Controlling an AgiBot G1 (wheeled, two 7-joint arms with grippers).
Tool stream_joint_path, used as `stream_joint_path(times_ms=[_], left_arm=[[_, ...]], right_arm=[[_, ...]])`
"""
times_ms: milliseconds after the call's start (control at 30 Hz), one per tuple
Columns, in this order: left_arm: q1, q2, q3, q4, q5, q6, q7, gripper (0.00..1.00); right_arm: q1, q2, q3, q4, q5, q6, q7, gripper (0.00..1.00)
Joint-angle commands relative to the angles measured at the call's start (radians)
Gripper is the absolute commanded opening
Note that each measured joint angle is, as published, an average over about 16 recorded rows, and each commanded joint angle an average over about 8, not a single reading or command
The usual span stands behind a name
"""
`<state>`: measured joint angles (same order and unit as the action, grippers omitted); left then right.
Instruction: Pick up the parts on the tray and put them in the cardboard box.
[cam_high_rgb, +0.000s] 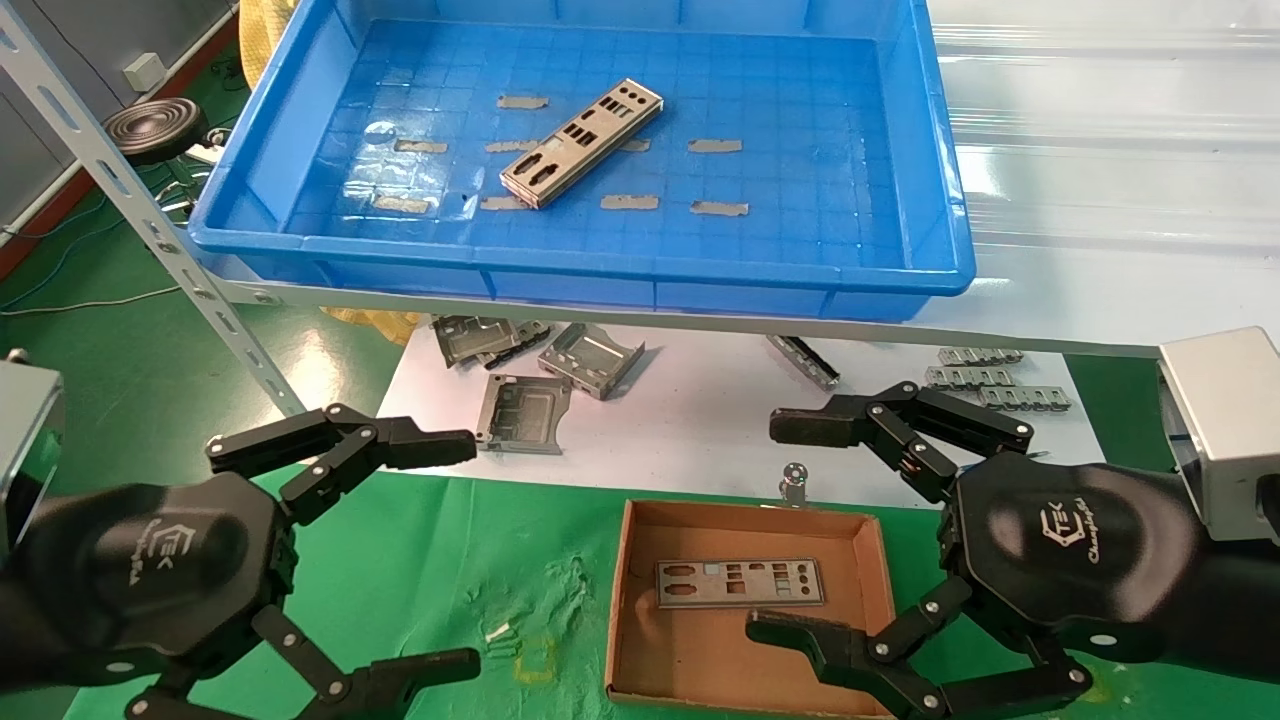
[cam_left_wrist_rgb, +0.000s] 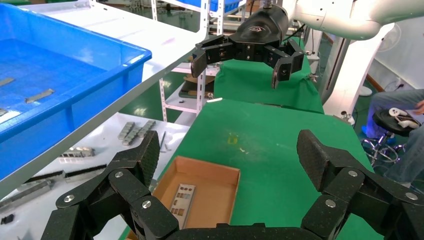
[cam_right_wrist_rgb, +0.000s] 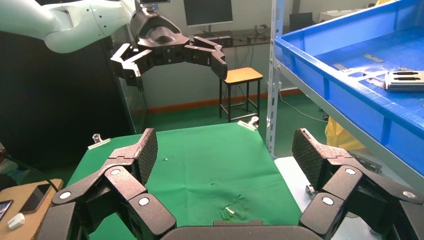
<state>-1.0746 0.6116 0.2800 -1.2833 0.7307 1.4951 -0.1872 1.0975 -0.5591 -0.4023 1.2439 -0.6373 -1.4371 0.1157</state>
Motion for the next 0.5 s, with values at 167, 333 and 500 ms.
stream_joint_path(times_ms=[167,333,500], left_arm=[[0.000,0.000,0.000,0.000,0.000,0.000,0.000,1.00],[0.000,0.000,0.000,0.000,0.000,0.000,0.000,1.00],[0.000,0.000,0.000,0.000,0.000,0.000,0.000,1.00]], right_arm=[[0.000,0.000,0.000,0.000,0.000,0.000,0.000,1.00],[0.000,0.000,0.000,0.000,0.000,0.000,0.000,1.00],[0.000,0.000,0.000,0.000,0.000,0.000,0.000,1.00]])
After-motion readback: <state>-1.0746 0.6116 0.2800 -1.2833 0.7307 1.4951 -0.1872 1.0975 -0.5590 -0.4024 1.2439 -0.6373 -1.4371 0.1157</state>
